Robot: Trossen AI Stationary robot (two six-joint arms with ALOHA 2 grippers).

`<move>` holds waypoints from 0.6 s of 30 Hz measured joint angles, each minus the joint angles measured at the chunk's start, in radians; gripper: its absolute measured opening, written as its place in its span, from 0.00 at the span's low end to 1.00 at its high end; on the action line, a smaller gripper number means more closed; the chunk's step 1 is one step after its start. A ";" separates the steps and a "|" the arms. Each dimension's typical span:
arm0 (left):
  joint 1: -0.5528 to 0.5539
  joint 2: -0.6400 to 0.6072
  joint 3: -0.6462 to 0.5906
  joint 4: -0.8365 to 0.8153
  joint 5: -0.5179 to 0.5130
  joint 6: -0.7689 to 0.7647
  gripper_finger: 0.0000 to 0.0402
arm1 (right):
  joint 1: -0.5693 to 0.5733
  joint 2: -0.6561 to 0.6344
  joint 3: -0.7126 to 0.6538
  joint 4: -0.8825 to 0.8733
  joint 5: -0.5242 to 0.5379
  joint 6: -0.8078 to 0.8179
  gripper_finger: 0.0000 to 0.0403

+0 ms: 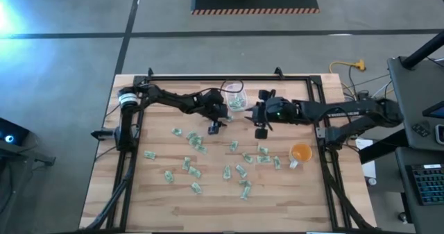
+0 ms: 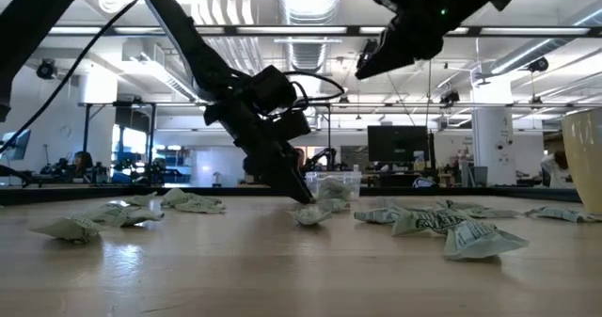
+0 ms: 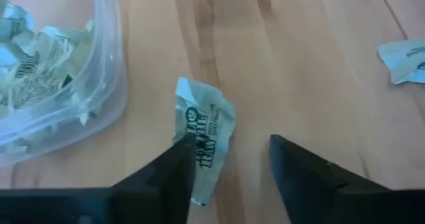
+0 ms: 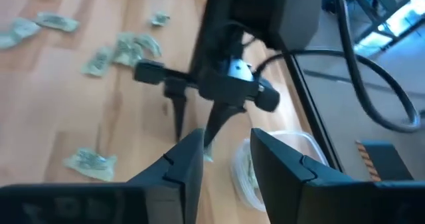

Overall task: Pick and place Stevia / Truvia into bins
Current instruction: Put the green stevia packet into the transparent bin

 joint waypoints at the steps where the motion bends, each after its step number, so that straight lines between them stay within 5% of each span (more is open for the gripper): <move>1: 0.000 -0.002 0.000 -0.013 -0.001 0.002 0.36 | 0.011 -0.006 -0.001 -0.007 0.000 0.000 0.28; 8: 0.000 -0.015 0.001 -0.073 -0.004 0.043 0.04 | 0.041 -0.011 -0.002 -0.018 0.007 0.003 0.25; 18: -0.007 -0.102 -0.014 -0.212 -0.081 0.074 0.00 | 0.043 -0.010 -0.002 -0.129 0.101 0.067 0.19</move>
